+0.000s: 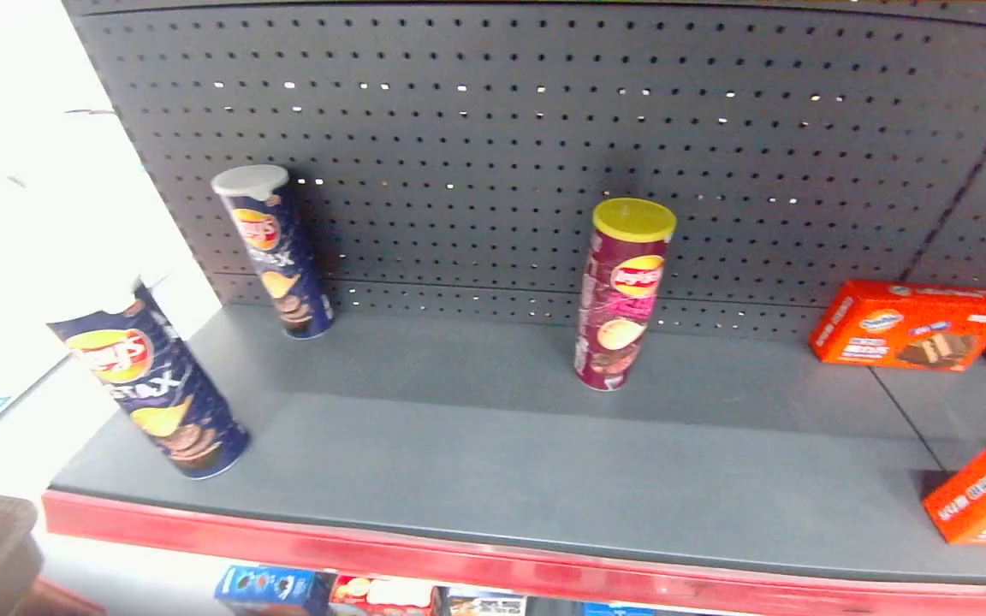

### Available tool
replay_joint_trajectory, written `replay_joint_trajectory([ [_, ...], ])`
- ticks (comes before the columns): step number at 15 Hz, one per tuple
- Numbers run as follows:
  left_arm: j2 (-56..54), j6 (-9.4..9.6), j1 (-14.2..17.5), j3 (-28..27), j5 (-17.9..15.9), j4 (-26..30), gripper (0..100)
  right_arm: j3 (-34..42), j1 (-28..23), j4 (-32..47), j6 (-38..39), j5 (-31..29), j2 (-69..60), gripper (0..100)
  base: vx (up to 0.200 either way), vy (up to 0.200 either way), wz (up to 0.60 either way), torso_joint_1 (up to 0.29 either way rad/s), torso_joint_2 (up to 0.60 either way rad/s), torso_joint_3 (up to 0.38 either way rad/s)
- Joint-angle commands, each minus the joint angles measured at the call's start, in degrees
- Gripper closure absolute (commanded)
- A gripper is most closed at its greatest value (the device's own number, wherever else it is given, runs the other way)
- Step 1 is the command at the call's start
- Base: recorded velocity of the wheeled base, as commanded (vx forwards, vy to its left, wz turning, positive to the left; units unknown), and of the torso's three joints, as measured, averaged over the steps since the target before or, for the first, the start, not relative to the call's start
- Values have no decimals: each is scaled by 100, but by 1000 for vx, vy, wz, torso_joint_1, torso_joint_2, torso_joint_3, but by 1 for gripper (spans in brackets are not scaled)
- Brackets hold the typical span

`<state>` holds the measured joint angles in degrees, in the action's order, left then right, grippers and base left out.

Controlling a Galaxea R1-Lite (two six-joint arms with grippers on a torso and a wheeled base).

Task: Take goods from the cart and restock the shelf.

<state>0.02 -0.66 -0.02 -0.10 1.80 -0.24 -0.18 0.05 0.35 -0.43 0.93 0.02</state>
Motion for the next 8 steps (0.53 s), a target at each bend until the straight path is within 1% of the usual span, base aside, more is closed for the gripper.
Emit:
replay_joint_trajectory([
  [1,6,-4,2,1,4,-2,0,1,4,0,-1,4,-2,0,0,0,600,2,-2,7],
  [2,6,-4,2,1,13,-2,0,1,4,0,-1,4,-2,0,0,0,600,2,12,12],
  [8,6,4,2,1,4,-2,0,1,4,0,16,-5,-2,0,0,0,0,0,0,0],
])
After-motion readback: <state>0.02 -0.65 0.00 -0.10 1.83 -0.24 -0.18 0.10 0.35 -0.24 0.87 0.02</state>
